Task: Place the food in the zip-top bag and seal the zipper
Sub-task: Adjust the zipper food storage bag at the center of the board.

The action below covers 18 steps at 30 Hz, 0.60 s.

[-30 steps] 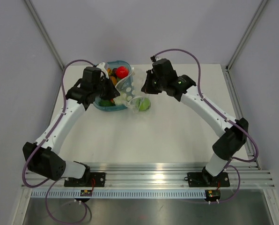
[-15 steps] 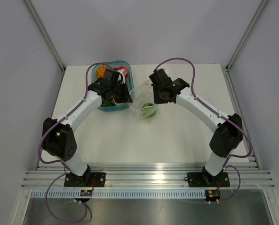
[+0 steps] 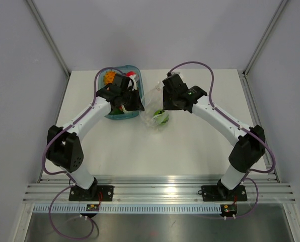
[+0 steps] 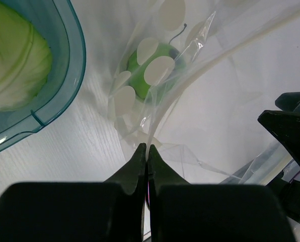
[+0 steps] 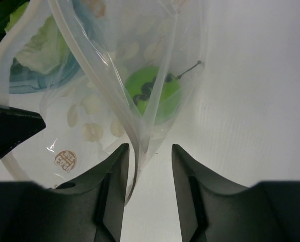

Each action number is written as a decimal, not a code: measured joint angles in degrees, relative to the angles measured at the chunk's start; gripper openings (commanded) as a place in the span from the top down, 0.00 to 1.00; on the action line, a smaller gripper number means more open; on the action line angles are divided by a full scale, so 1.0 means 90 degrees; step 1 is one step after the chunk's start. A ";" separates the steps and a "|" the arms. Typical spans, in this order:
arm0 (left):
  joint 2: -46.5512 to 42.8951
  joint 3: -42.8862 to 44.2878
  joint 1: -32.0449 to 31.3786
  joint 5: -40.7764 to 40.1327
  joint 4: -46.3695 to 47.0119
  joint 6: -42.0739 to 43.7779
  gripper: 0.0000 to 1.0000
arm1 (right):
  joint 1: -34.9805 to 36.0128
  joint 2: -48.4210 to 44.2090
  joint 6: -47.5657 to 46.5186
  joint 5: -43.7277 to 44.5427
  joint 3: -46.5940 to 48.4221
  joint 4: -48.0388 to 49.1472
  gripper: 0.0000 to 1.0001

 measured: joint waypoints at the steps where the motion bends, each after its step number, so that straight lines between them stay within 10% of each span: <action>1: 0.0000 0.0017 0.0000 0.0012 -0.0010 0.0007 1.00 | 0.0000 -0.0017 0.0027 0.0000 0.0000 0.0022 0.52; 4: 0.0000 0.0027 0.0000 0.0022 -0.0017 0.0044 1.00 | 0.0000 -0.0041 0.0095 -0.0015 -0.0019 0.0126 0.59; 8: 0.0000 0.0027 0.0000 0.0053 -0.0022 0.0073 1.00 | 0.0000 -0.0129 0.0163 -0.0085 -0.0112 0.0219 1.00; 18: 0.0092 0.0376 0.0000 0.0308 -0.0087 0.0180 1.00 | -0.0053 -0.0284 0.0129 0.0401 -0.0063 0.0097 1.00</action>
